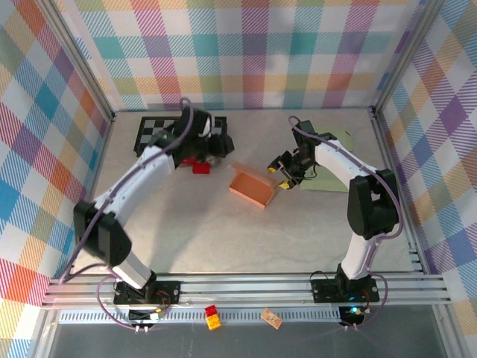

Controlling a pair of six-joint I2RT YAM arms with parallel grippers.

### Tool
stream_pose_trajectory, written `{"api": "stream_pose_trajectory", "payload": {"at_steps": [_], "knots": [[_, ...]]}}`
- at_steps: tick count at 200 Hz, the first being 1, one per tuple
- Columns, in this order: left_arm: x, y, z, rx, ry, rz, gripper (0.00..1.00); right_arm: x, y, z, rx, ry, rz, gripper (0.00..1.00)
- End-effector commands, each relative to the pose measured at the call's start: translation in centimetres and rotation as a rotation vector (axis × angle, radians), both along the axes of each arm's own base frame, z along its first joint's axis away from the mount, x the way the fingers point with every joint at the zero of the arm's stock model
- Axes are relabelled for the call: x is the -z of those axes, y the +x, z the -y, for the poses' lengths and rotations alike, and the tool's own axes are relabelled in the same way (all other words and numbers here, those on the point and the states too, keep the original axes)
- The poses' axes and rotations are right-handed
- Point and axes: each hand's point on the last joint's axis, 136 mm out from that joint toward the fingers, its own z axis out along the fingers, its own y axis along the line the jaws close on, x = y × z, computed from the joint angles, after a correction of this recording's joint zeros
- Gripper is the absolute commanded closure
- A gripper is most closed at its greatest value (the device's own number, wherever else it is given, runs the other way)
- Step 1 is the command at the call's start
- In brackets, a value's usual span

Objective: Fold the paper box

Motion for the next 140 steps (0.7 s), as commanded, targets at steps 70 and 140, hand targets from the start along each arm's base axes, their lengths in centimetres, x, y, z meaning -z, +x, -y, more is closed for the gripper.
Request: {"api": "stream_pose_trajectory", "payload": {"at_steps": [70,140], "knots": [[11.1,3.7,3.1,0.131,0.007,-0.439,0.52,-0.8,-1.2,-0.1,0.031,0.029,-0.016,0.39],[12.8,2.1,3.6,0.133,-0.024,-0.472,0.61,-0.2,-0.9,-0.5,0.041,0.044,-0.023,0.40]]}}
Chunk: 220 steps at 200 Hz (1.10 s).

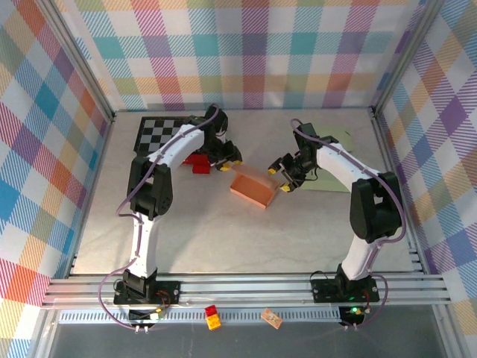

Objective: Fold the paper box

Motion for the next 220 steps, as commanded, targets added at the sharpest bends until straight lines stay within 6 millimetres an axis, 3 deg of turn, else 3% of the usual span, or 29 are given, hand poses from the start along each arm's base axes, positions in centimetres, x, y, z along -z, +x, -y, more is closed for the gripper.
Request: {"api": "stream_pose_trajectory", "payload": {"at_steps": [1,100,158,220], "knots": [[-1.8,-0.9,0.7,0.011,-0.050,0.017,0.61,-0.2,-0.2,-0.5,0.003,0.024,-0.008,0.40],[-1.3,-2.3,1.1,0.005,-0.058,0.035,0.70,0.8,-0.6,-0.3,-0.017,0.012,-0.024,0.51],[0.5,-4.0,0.6,0.047,-0.014,0.005,0.65,1.4,-1.5,0.4,-0.091,-0.038,0.005,0.38],[1.3,-5.0,0.3,0.069,0.015,0.003,0.61,1.8,-2.9,2.2,-0.199,-0.137,0.055,0.33]]}}
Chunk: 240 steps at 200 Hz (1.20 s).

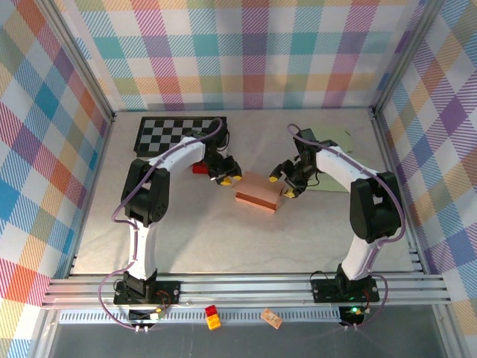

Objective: Fold the paper box

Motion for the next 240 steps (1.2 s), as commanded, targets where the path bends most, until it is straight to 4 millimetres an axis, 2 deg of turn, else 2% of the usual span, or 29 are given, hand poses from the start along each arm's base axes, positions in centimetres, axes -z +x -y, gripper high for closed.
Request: {"api": "stream_pose_trajectory", "payload": {"at_steps": [1,46,118,152,170,201,213,240], "knots": [[-1.3,-0.8,0.1,0.028,-0.001,0.031,0.61,-0.4,-1.3,1.0,-0.079,-0.057,0.034,0.33],[-0.6,-1.6,0.4,0.034,-0.003,0.031,0.61,0.4,-1.8,0.7,-0.156,-0.036,0.066,0.30],[0.1,-2.5,0.5,0.042,0.004,0.032,0.60,2.5,-2.2,0.9,-0.210,-0.050,0.059,0.31],[0.4,-2.9,0.6,0.050,0.008,0.025,0.60,3.4,-2.4,1.3,-0.222,-0.072,0.051,0.34],[-0.1,-3.0,0.4,0.047,0.016,0.040,0.60,4.0,-2.6,1.5,-0.228,-0.087,0.042,0.36],[-2.6,-2.7,-0.8,0.025,0.054,0.112,0.56,4.6,-2.8,2.1,-0.240,-0.119,0.042,0.38],[-3.3,-2.6,-0.5,0.026,0.034,0.131,0.54,4.6,-2.7,2.1,-0.246,-0.122,0.048,0.39],[-2.7,-2.6,0.8,0.053,-0.032,0.108,0.53,4.4,-2.4,2.0,-0.256,-0.118,0.064,0.42]]}}
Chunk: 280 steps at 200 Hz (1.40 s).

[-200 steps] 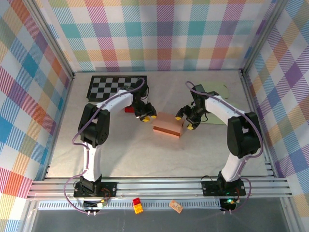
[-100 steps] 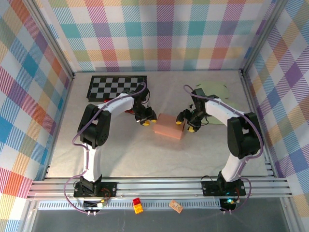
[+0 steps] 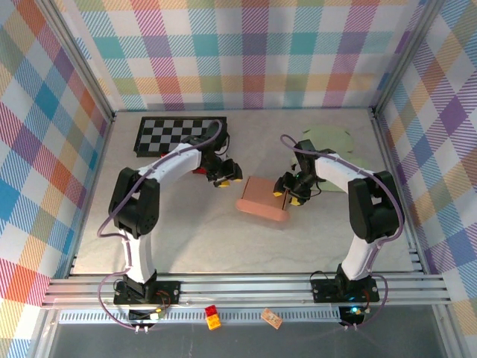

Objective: Fold the paper box

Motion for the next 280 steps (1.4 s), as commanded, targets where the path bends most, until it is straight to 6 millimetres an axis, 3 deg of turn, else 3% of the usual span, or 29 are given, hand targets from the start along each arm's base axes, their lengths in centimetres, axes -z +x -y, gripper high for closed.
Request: {"api": "stream_pose_trajectory", "payload": {"at_steps": [1,65,171,237,280], "knots": [[0.4,-0.6,0.9,0.032,-0.036,-0.022,0.54,0.9,-0.4,0.4,-0.029,-0.036,-0.004,0.42],[3.9,-1.7,3.3,0.124,-0.058,-0.105,0.55,1.1,-0.2,-0.3,-0.066,0.001,-0.001,0.46],[4.9,-3.3,1.1,0.101,0.005,-0.057,0.70,0.2,0.8,-2.6,-0.178,0.119,0.012,0.55],[5.3,-3.7,0.1,0.066,-0.007,-0.047,0.78,-0.2,0.3,-1.9,-0.229,0.117,0.066,0.33],[6.1,-3.5,-0.6,0.039,-0.023,-0.054,0.82,-1.5,1.0,-3.3,-0.253,0.237,0.124,0.25]]}}
